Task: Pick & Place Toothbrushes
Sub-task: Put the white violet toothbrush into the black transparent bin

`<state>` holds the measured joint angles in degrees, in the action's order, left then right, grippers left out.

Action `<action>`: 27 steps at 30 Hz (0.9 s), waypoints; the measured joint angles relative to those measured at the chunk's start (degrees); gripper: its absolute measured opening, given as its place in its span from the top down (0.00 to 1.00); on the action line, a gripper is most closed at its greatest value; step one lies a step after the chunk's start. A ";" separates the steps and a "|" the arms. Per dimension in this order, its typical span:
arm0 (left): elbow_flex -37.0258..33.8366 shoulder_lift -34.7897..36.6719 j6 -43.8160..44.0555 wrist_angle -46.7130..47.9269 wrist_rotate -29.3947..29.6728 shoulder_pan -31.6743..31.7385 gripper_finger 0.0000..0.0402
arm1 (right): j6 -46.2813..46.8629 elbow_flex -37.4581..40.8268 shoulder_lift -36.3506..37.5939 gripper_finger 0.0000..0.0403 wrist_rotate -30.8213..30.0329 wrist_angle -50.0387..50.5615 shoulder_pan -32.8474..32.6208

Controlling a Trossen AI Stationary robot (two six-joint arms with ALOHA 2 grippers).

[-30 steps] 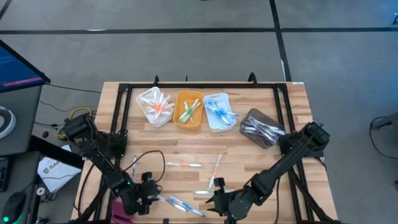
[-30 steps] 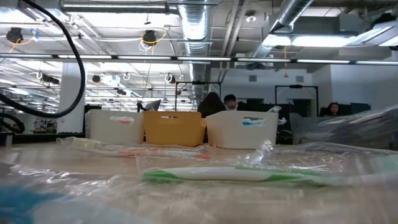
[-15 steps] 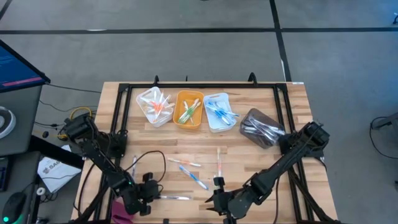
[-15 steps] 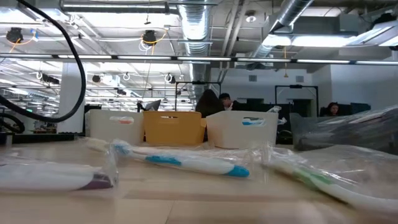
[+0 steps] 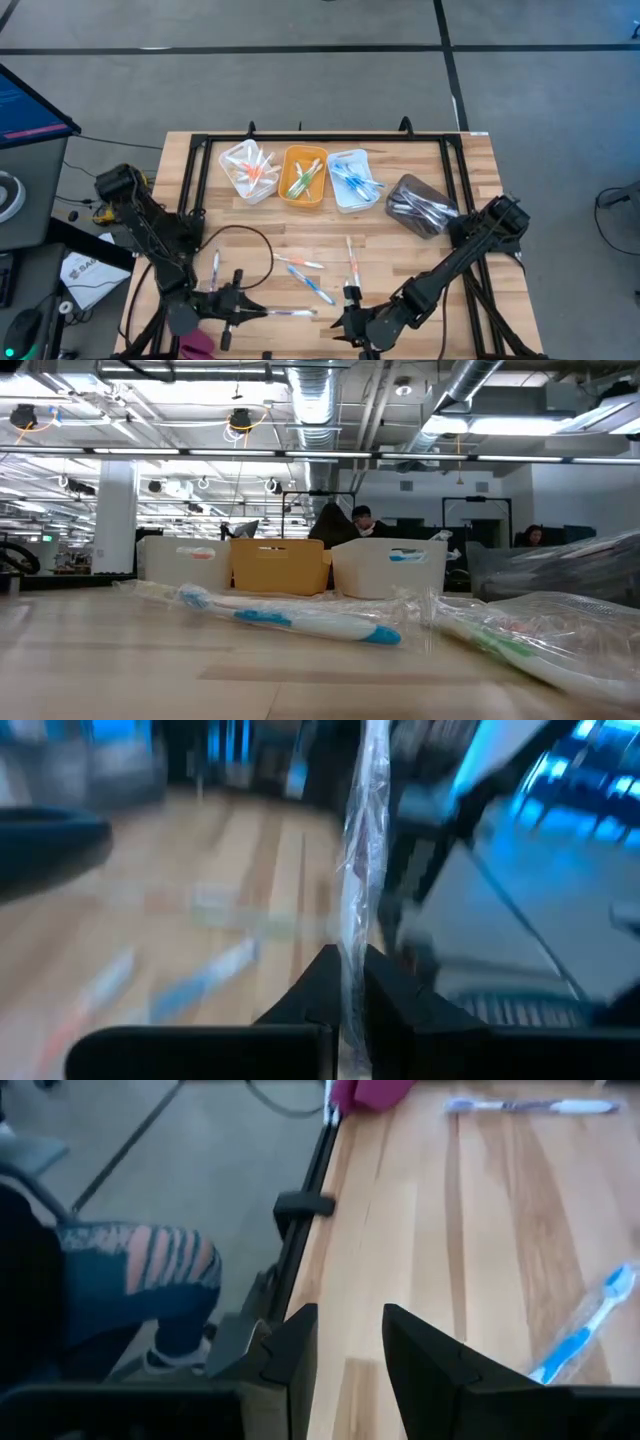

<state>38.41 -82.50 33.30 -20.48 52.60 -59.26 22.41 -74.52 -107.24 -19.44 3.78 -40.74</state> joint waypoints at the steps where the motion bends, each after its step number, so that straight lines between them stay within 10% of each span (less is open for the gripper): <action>1: 0.00 -0.01 -4.41 -4.13 1.03 0.20 0.97 | -0.02 0.00 -0.01 0.73 0.00 -0.58 0.32; 14: 0.02 -8.24 -22.06 -28.45 -5.95 8.17 0.97 | -10.40 0.00 0.00 0.54 -0.11 -14.73 6.24; 27: 0.04 -8.50 -22.89 -29.47 -9.05 9.26 0.97 | -10.43 0.01 0.00 0.41 0.02 -24.98 9.19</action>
<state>38.46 -91.00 10.41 -49.95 43.55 -50.00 11.98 -74.51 -107.24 -19.42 -21.20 -31.54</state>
